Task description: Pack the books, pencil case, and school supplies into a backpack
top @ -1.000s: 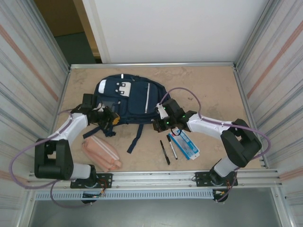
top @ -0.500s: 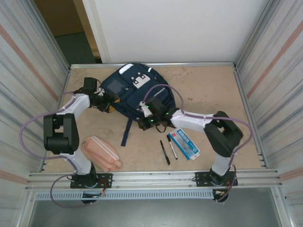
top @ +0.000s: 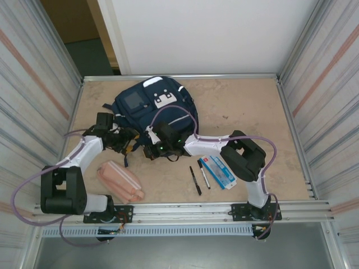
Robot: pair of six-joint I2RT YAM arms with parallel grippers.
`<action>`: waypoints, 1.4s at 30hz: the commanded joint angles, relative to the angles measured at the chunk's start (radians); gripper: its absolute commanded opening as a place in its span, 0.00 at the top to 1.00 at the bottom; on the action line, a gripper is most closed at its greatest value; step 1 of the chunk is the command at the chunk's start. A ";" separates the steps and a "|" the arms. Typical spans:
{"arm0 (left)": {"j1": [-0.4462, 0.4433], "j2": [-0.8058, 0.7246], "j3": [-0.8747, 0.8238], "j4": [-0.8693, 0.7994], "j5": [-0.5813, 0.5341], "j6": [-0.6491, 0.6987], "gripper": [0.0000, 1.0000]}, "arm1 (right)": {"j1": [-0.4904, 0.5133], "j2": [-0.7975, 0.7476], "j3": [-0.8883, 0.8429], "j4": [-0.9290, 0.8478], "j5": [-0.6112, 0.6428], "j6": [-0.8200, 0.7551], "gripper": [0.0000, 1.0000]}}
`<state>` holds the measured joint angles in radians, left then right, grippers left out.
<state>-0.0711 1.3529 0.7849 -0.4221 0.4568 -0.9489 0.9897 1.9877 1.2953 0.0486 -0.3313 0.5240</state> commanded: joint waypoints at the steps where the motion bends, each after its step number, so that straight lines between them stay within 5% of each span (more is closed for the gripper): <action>1: -0.041 0.025 0.024 0.074 -0.034 -0.020 0.51 | 0.032 -0.013 0.022 0.072 -0.027 0.032 1.00; 6: -0.042 0.109 0.019 0.143 -0.033 0.021 1.00 | 0.024 -0.065 -0.062 0.053 -0.021 0.068 1.00; 15: 0.074 0.182 0.080 0.084 0.088 0.133 1.00 | -0.122 -0.366 -0.391 -0.121 0.139 -0.038 1.00; 22: 0.126 0.345 0.298 -0.002 0.149 0.239 1.00 | -0.131 -0.387 -0.367 -0.183 0.172 -0.107 1.00; 25: 0.133 0.435 0.386 0.006 0.208 0.219 0.72 | -0.101 -0.299 -0.286 -0.123 0.140 -0.096 1.00; 29: 0.139 0.392 0.371 0.036 0.205 0.161 0.58 | -0.063 -0.180 -0.120 -0.070 0.102 -0.059 1.00; 42: 0.071 -0.288 -0.155 0.006 0.012 -0.145 0.38 | 0.010 0.037 0.092 0.043 -0.033 0.038 1.00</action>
<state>0.0200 1.1000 0.6941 -0.4362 0.5331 -0.9726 0.9913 1.9976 1.3388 0.0364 -0.2955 0.5358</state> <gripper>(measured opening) 0.623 0.069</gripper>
